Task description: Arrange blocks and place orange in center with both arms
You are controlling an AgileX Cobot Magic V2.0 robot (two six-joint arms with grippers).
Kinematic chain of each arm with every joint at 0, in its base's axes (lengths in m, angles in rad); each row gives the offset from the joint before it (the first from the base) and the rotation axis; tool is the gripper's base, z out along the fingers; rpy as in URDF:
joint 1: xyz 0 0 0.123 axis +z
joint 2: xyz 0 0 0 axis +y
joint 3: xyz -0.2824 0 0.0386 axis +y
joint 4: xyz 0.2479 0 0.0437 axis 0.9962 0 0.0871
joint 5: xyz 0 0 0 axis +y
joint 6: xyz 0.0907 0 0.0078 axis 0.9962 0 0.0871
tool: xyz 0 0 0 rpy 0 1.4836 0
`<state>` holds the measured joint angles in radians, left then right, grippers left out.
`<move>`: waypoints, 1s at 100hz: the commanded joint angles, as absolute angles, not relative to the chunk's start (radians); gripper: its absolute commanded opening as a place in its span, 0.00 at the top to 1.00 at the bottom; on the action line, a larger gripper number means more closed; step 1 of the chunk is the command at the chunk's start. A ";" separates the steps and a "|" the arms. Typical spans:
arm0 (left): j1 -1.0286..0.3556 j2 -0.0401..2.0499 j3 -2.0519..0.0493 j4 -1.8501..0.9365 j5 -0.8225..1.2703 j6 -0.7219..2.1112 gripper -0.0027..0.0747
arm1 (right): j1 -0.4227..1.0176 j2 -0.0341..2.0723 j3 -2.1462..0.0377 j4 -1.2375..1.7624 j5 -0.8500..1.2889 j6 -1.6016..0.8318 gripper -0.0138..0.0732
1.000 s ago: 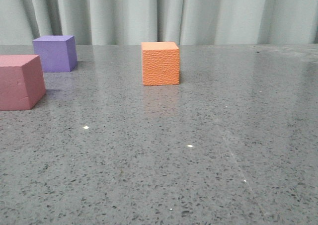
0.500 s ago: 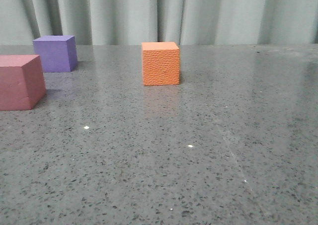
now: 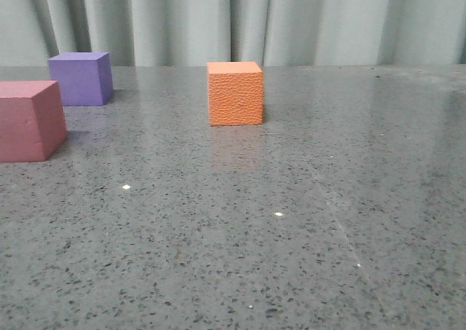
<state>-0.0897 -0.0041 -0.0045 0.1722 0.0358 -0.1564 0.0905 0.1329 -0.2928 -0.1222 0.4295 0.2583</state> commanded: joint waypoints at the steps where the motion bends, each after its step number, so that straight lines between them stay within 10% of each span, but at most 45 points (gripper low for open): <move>1: -0.099 -0.038 0.050 0.163 -0.048 -0.165 0.99 | 0.070 0.086 -0.251 -0.019 0.281 0.111 0.92; 100: -0.099 -0.038 0.050 0.163 -0.048 -0.165 0.99 | 0.070 -0.035 0.013 0.000 0.038 0.078 0.92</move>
